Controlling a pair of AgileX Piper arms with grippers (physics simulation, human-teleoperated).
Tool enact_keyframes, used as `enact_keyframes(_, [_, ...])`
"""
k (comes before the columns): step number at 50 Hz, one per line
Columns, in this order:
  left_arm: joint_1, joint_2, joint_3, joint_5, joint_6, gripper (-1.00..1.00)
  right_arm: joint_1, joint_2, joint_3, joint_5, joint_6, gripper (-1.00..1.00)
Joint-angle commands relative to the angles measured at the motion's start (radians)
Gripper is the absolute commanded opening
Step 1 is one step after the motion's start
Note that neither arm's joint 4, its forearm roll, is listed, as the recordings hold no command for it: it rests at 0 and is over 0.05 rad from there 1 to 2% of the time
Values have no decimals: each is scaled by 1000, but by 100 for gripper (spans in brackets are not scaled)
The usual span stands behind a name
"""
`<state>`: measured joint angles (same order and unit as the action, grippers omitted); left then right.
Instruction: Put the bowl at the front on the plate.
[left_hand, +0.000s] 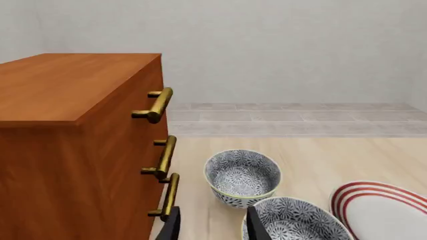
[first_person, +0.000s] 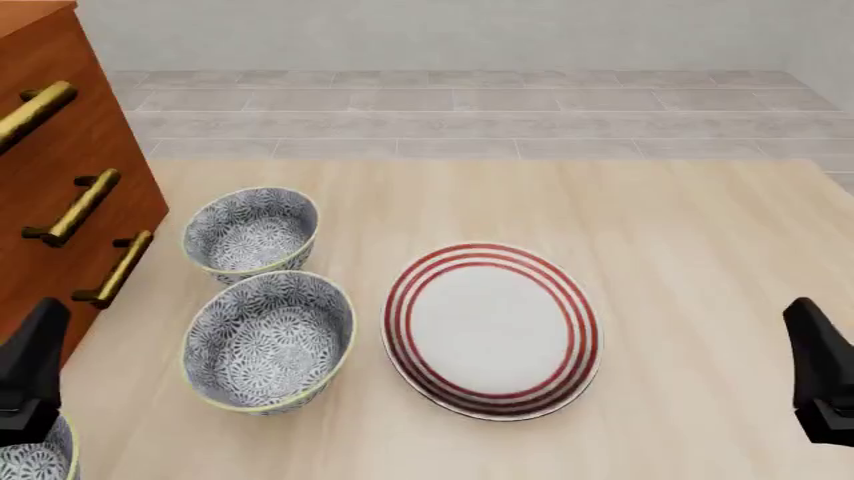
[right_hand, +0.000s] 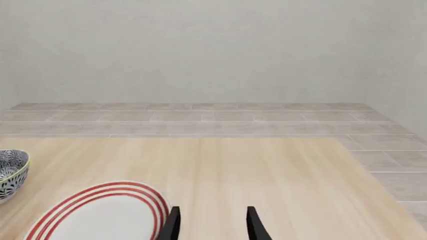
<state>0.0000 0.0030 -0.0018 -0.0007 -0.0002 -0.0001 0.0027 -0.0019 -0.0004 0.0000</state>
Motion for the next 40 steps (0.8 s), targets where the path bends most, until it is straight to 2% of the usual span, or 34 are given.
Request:
enact_keyframes(1, [0,7,-2,-4,0,100,0,5,-1,-4,0,100])
enact_keyframes(25, [0,8,-7,1,0,100,0,1,-11,11,0,100])
enact_keyframes(26, [-51,13,-3,-5,-4,100,0,0,-13,13,0,100])
enact_keyframes(27, [-42,22,-7,-2,-17,100,0,1,-11,11,0,100])
enact_keyframes(29, [-45,204,-20,-74,-21,100,0,0,-12,12,0,100])
enact_keyframes(31, [-23,174,-90,17,-60,100,0,0,-13,14,0,100])
enact_keyframes(34, [-36,192,-142,94,-45,100,0,0,-14,16,0,100])
enact_keyframes(37, [-75,215,-209,190,-70,100,0,0,-14,16,0,100])
enact_keyframes(39, [-66,209,-245,240,-72,100,0,0,-14,16,0,100])
enact_keyframes(40, [-77,228,-266,265,-95,100,0,0,-14,16,0,100])
